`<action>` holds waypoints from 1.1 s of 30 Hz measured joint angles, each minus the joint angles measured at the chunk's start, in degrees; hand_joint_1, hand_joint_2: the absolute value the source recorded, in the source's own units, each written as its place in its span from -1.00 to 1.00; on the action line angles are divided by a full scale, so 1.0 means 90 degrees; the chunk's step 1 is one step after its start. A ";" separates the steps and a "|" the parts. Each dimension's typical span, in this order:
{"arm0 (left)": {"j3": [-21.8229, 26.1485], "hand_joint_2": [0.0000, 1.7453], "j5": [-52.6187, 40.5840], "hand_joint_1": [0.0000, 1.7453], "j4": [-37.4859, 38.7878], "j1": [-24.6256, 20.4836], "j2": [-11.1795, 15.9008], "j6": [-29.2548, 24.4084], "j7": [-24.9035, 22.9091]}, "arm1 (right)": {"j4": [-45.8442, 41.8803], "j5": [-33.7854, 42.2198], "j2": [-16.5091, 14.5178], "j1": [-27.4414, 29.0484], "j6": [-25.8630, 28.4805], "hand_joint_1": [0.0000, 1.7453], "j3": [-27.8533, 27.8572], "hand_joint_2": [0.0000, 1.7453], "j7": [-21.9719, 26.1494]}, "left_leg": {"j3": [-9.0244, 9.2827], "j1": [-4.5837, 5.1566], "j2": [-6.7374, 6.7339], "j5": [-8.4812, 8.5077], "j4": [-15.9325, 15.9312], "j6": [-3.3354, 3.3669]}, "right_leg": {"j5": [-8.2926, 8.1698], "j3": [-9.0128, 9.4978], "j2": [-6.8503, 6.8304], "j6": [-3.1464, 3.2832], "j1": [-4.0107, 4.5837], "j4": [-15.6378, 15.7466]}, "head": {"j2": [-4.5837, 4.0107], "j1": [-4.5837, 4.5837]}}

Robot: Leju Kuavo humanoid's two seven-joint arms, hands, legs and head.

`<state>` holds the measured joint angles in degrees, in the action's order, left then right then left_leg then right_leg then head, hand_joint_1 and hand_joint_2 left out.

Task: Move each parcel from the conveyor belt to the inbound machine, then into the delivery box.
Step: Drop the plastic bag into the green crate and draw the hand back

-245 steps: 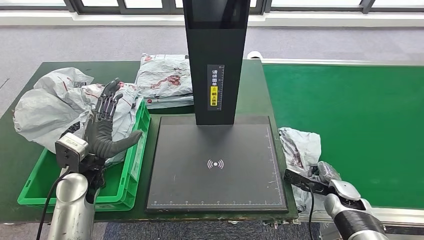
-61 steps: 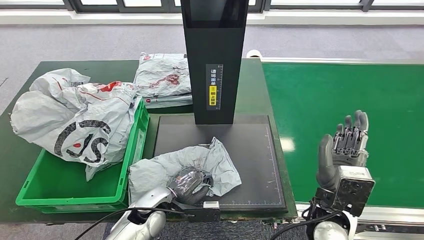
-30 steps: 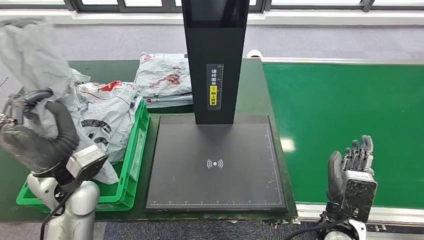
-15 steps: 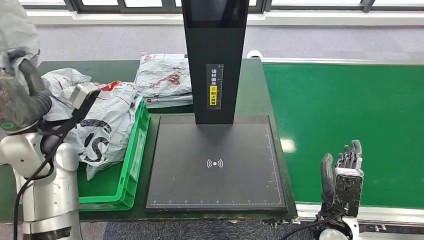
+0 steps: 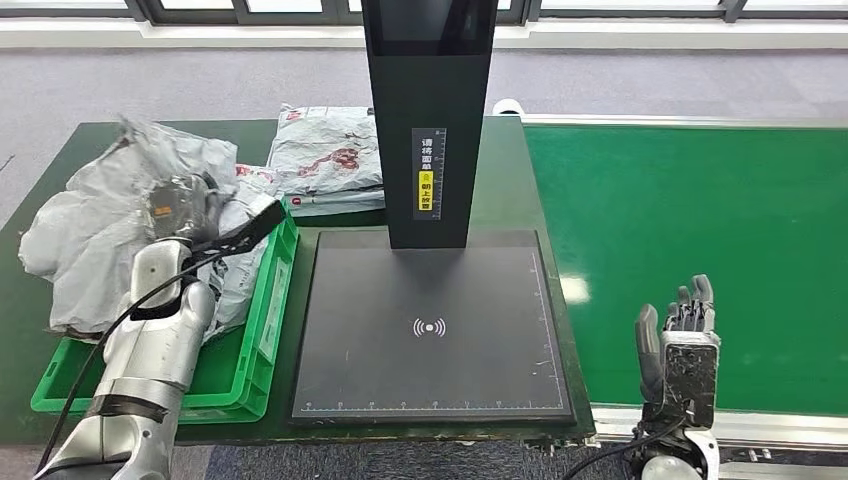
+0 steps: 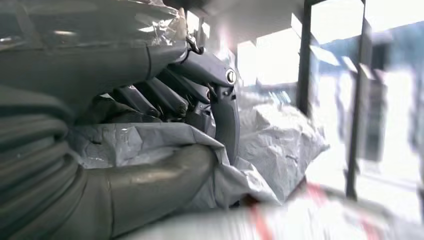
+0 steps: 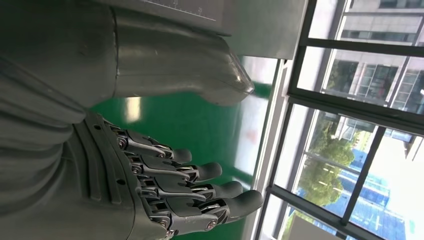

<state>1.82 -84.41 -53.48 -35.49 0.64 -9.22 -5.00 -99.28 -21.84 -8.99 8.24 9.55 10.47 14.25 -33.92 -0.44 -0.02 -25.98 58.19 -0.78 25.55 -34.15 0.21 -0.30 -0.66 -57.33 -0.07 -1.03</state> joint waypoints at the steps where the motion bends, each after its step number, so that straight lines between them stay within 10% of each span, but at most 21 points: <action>1: -0.0048 1.00 0.0021 1.00 0.0270 -0.0042 -0.0001 0.0315 0.0075 | 0.0018 -0.0013 0.0006 -0.0036 -0.0033 -1.00 0.0000 1.00 -0.0001 | 0.0000 0.0001 -0.0001 -0.0001 0.0000 0.0000 | 0.0000 0.0000 0.0000 0.0000 -0.0001 0.0000 | 0.0000 -0.0001; 6: -0.0374 1.00 0.0102 1.00 0.1472 -0.0165 0.0049 0.1314 0.0295 | 0.0195 -0.0084 0.0025 -0.0244 -0.0140 -1.00 -0.0001 1.00 -0.0048 | 0.0006 0.0002 0.0000 -0.0001 -0.0001 0.0001 | 0.0003 0.0009 -0.0004 0.0000 -0.0001 -0.0001 | 0.0001 -0.0001; 21: -0.0827 1.00 0.0506 1.00 0.2479 -0.0262 0.0574 0.1923 0.0263 | 0.0394 -0.0026 0.0125 -0.0268 -0.0115 -1.00 -0.0002 1.00 -0.0060 | 0.0145 0.0005 -0.0017 -0.0083 -0.0028 -0.0018 | 0.0075 0.0198 0.0007 0.0023 -0.0003 0.0000 | 0.0001 0.0000; 24: -0.0827 1.00 0.0634 0.05 0.2493 -0.0217 0.0663 0.1914 0.0249 | 0.0415 0.0015 0.0149 -0.0225 -0.0072 -1.00 -0.0002 1.00 -0.0061 | 0.0194 0.0013 -0.0030 -0.0100 -0.0042 -0.0030 | 0.0091 0.0232 0.0020 0.0034 -0.0003 0.0000 | 0.0001 -0.0001; 26: -0.0827 0.00 0.0706 -0.76 0.2477 -0.0184 0.0690 0.1891 0.0245 | 0.0415 0.0020 0.0151 -0.0188 -0.0057 -1.00 -0.0002 1.00 -0.0075 | 0.0224 0.0014 -0.0033 -0.0109 -0.0051 -0.0038 | 0.0104 0.0253 0.0021 0.0046 -0.0003 0.0000 | 0.0001 -0.0001; 28: -0.0827 -1.00 0.0772 -1.00 0.2449 -0.0158 0.0696 0.1863 0.0225 | 0.0413 0.0018 0.0151 -0.0146 -0.0053 -1.00 -0.0001 1.00 -0.0092 | 0.0248 0.0013 -0.0033 -0.0115 -0.0060 -0.0042 | 0.0116 0.0272 0.0020 0.0053 -0.0003 -0.0001 | 0.0000 -0.0001; 33: -0.0815 -1.00 0.0932 -1.00 0.2313 -0.0104 0.0698 0.1721 0.0092 | 0.0409 -0.0015 0.0151 -0.0077 -0.0081 -1.00 -0.0002 1.00 -0.0151 | 0.0276 0.0011 -0.0032 -0.0118 -0.0074 -0.0051 | 0.0131 0.0289 0.0018 0.0069 -0.0002 -0.0004 | 0.0001 -0.0001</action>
<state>-5.51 -76.02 -32.66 -36.42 6.93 6.27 -4.17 -95.60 -21.97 -7.63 7.55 8.81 10.45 12.88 -31.44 -0.34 -0.31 -27.04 57.52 -1.24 26.73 -31.56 0.37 0.32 -0.68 -57.37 -0.05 -1.03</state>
